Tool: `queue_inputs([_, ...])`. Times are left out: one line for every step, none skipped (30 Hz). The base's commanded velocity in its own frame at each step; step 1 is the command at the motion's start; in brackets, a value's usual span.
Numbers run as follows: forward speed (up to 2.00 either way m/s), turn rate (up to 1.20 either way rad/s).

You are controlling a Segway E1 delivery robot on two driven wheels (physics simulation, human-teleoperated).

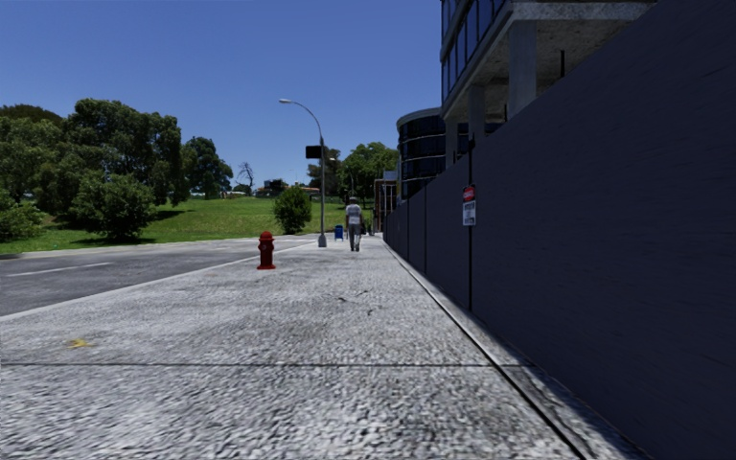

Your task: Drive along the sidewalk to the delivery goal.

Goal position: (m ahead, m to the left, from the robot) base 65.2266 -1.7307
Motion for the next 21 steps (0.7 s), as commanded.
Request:
queue_inputs([2.0,0.0])
queue_inputs([2.0,0.0])
queue_inputs([2.0,0.0])
queue_inputs([2.0,0.0])
queue_inputs([2.0,0.0])
queue_inputs([2.0,0.0])
queue_inputs([2.0,0.0])
queue_inputs([2.0,0.0])
queue_inputs([2.0,0.0])
queue_inputs([2.0,0.0])
queue_inputs([2.0,0.0])
queue_inputs([2.0,0.0])
queue_inputs([2.0,0.0])
queue_inputs([2.0,0.0])
queue_inputs([2.0,0.0])
queue_inputs([2.0,0.0])
queue_inputs([2.0,0.0])
queue_inputs([2.0,0.0])
queue_inputs([2.0,0.0])
queue_inputs([2.0,0.0])
queue_inputs([2.0,0.0])
